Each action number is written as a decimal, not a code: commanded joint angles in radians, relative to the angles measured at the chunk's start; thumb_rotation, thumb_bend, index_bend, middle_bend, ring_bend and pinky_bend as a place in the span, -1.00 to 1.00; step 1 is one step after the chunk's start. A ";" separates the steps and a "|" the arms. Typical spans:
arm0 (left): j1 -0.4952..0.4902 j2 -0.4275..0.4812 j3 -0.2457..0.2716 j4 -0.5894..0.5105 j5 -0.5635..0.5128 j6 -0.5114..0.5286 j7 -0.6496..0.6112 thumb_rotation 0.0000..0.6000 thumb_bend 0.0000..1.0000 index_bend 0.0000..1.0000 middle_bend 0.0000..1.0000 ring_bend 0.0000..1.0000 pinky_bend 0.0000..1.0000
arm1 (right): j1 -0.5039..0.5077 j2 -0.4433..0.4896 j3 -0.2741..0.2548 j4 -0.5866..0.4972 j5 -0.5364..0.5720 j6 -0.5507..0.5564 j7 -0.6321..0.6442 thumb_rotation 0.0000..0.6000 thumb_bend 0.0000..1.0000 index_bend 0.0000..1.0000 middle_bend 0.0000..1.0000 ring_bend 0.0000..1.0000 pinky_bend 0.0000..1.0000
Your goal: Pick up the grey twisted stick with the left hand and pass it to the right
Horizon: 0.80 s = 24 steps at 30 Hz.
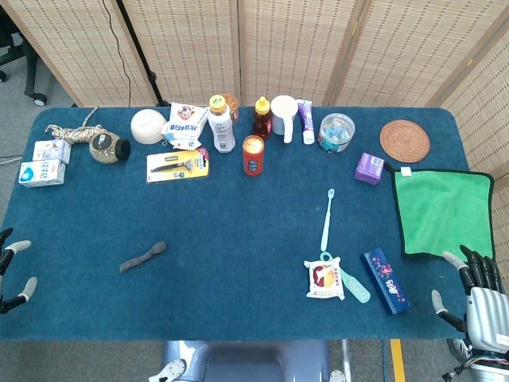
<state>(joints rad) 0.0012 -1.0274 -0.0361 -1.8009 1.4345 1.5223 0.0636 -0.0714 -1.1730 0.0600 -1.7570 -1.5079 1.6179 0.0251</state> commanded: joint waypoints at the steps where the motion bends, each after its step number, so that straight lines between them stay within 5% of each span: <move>1: 0.000 0.001 0.000 0.000 -0.001 -0.001 0.002 1.00 -0.41 -0.48 -0.83 -0.79 -1.00 | 0.001 0.000 0.002 0.000 0.001 -0.001 0.000 1.00 -0.21 -0.59 -0.82 -1.00 -1.00; 15: -0.005 0.012 -0.002 -0.005 -0.014 -0.013 0.009 1.00 -0.41 -0.47 -0.83 -0.79 -1.00 | 0.000 -0.001 0.003 0.001 0.002 -0.001 0.003 1.00 -0.21 -0.59 -0.82 -1.00 -1.00; 24: -0.034 0.031 -0.006 -0.016 -0.016 -0.054 0.028 1.00 -0.32 -0.20 -0.74 -0.72 -1.00 | 0.001 0.000 0.005 0.002 0.005 -0.003 0.005 1.00 -0.21 -0.59 -0.82 -1.00 -1.00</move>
<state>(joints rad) -0.0291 -0.9982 -0.0421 -1.8153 1.4196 1.4726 0.0882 -0.0706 -1.1731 0.0653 -1.7547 -1.5033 1.6151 0.0302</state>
